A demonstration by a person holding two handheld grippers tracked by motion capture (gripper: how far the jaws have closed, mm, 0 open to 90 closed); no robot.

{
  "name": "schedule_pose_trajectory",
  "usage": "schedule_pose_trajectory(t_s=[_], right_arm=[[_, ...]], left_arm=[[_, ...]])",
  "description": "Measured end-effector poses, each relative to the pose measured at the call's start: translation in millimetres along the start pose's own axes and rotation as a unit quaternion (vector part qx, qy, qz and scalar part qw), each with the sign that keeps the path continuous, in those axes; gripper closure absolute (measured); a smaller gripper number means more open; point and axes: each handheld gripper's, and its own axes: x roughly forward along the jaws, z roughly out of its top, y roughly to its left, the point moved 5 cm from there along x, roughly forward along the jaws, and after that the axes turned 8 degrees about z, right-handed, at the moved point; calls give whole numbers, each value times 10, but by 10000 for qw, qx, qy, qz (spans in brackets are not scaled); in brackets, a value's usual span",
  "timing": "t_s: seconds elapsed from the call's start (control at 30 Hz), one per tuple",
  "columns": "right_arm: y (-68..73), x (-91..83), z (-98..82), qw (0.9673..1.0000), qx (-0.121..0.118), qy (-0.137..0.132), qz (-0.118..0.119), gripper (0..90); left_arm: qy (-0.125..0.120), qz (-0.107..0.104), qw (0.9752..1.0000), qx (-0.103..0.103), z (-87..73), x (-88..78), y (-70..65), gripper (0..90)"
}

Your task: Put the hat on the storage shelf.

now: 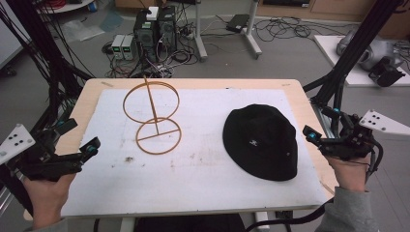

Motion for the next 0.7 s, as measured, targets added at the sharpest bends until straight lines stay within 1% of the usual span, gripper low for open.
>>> schedule_pose_trajectory(t_s=[0.13, 0.23, 0.7], right_arm=[[-6, -15, -1, 10000, 19, 0, -2, 16], [-3, -22, 3, 10000, 33, -13, -2, 16], [-1, -45, 24, 10000, -1, 61, 50, 16]], left_arm=[[-13, -83, 10000, 22, 1, -2, -17, 63], [-52, -95, 9999, 43, 11, -5, -32, 63], [16, -78, 10000, 11, -9, 7, -32, 63]])
